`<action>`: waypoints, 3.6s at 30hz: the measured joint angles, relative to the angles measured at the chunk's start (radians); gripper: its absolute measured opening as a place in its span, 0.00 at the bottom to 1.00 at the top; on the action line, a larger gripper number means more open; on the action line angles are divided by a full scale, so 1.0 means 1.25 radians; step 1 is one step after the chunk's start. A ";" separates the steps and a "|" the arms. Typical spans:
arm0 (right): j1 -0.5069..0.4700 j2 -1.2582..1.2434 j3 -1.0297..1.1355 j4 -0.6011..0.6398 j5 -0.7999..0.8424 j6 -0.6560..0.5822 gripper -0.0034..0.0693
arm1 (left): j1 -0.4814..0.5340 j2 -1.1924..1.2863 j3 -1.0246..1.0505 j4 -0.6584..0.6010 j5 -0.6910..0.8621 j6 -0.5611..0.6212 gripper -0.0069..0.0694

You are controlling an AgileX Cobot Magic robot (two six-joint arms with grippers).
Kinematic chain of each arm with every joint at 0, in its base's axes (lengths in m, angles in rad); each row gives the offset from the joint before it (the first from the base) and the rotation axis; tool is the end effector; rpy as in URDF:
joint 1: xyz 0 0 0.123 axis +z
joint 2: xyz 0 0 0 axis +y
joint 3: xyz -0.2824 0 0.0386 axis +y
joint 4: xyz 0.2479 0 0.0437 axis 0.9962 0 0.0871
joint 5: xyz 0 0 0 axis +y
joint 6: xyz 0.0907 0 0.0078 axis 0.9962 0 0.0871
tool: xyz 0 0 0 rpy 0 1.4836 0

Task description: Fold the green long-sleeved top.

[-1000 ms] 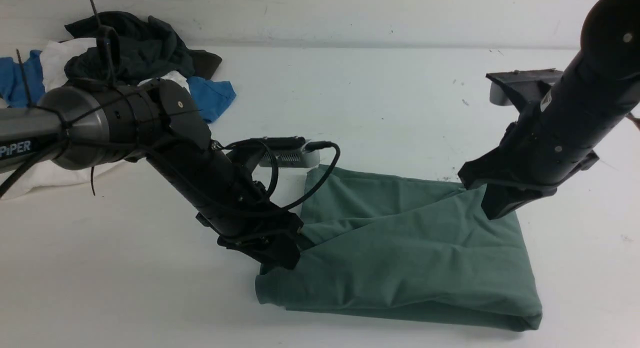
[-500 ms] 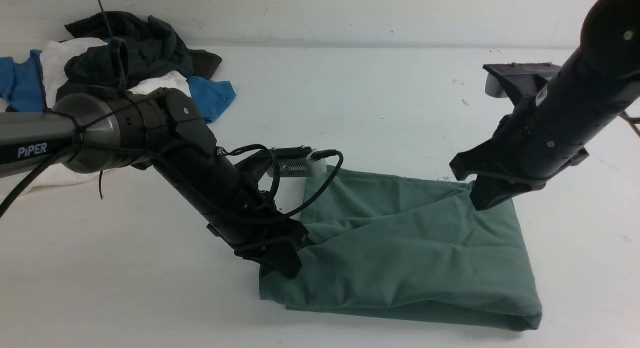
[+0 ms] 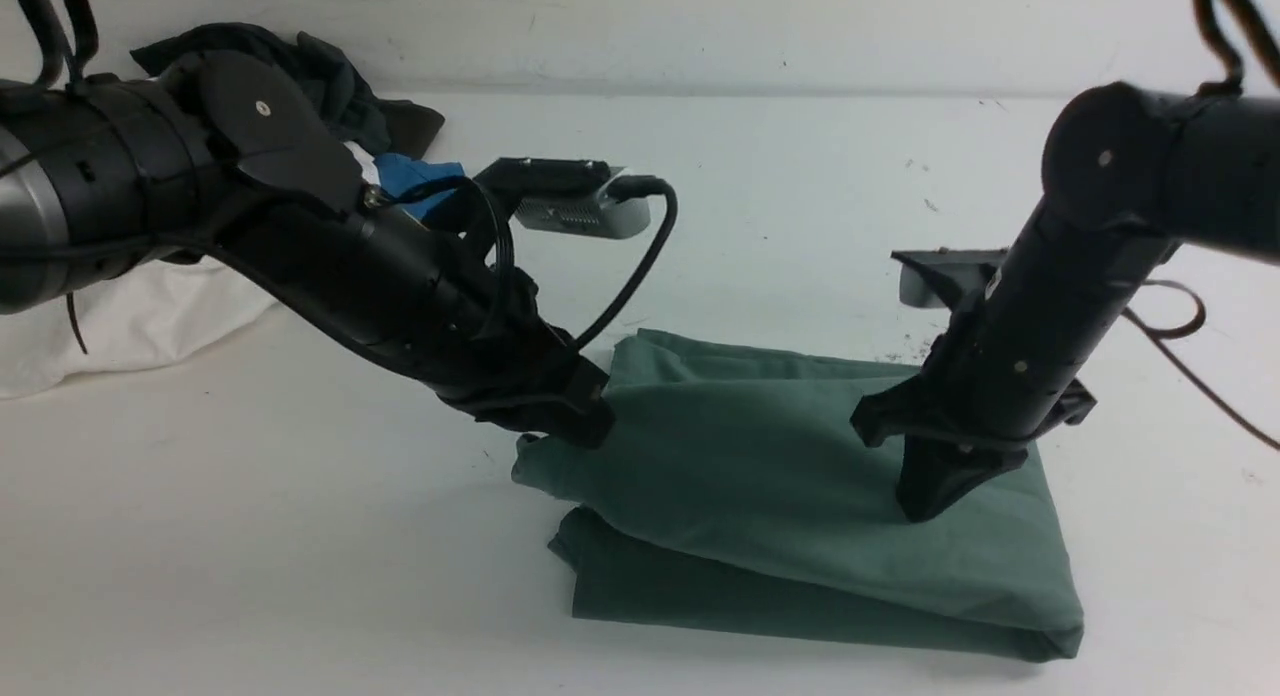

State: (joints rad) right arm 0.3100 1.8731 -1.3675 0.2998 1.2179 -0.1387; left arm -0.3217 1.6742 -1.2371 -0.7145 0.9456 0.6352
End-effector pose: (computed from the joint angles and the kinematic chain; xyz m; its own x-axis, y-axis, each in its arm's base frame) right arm 0.3298 0.1322 0.2119 -0.9416 -0.3342 0.0415 -0.3103 0.9090 0.2783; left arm 0.3086 -0.1539 0.2639 -0.7797 0.4070 -0.4758 0.6068 0.6786 -0.4140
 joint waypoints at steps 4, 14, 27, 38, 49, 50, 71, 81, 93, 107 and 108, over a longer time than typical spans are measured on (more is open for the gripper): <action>0.000 0.024 0.000 0.000 -0.007 -0.002 0.03 | 0.000 0.033 0.000 0.045 -0.063 -0.054 0.13; 0.000 0.024 0.000 -0.024 -0.006 -0.011 0.03 | 0.000 0.139 0.000 0.054 -0.183 -0.105 0.35; 0.000 0.023 0.000 -0.043 -0.005 -0.011 0.03 | 0.026 0.127 0.000 0.272 -0.101 -0.370 0.46; 0.000 -0.046 0.000 -0.087 -0.001 0.020 0.03 | 0.030 0.063 -0.045 0.295 -0.014 -0.374 0.46; 0.000 -0.109 0.060 -0.075 -0.002 0.046 0.03 | -0.051 0.072 -0.047 0.066 -0.050 -0.191 0.17; 0.002 -0.112 0.084 -0.072 -0.002 0.046 0.03 | -0.060 0.082 -0.048 0.048 -0.056 -0.180 0.14; 0.007 -0.146 0.266 -0.106 -0.121 0.104 0.03 | -0.040 0.213 -0.048 0.028 -0.023 -0.162 0.09; 0.007 -0.569 0.268 -0.204 -0.147 0.146 0.03 | -0.040 -0.119 -0.043 0.102 0.045 -0.164 0.09; 0.007 -1.283 0.501 -0.305 -0.603 0.167 0.03 | -0.040 -0.651 0.234 0.112 -0.033 -0.172 0.09; 0.007 -1.503 0.729 -0.320 -0.825 0.175 0.03 | -0.040 -0.914 0.500 0.112 -0.212 -0.229 0.09; 0.007 -1.503 0.729 -0.320 -0.841 0.175 0.03 | -0.040 -0.916 0.510 0.112 -0.214 -0.231 0.09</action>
State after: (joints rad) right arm 0.3190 -0.0060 -0.4566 -0.1005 0.1664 0.0802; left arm -0.3718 0.5287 -0.5993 -0.5746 0.6787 0.3462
